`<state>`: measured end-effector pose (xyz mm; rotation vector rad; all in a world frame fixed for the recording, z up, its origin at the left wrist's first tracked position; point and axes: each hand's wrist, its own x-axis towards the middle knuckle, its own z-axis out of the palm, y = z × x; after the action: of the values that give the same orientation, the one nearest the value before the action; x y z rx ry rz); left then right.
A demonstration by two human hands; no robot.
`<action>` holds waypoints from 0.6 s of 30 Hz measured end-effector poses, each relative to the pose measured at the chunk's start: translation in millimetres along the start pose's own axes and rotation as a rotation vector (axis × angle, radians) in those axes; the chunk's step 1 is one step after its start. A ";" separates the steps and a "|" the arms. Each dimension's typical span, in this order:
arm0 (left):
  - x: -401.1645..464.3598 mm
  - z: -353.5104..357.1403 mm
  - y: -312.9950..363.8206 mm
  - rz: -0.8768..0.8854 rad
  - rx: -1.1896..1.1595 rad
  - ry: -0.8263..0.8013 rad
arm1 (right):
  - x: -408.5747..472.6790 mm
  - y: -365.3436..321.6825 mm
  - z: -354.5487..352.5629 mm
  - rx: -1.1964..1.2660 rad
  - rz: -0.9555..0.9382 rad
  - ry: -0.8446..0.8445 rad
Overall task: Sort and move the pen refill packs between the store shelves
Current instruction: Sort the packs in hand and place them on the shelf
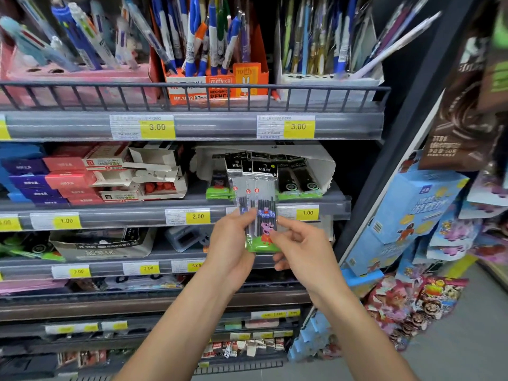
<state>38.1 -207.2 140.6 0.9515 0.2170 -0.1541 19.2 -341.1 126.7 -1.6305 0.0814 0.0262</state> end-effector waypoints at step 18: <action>7.3 -8.3 5.1 -0.084 -0.034 0.101 | 110.3 -47.4 -29.4 -0.559 0.000 0.323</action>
<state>45.3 -197.8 138.1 0.9182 0.3518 -0.1788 131.5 -371.7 168.3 -2.1816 0.3470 -0.2342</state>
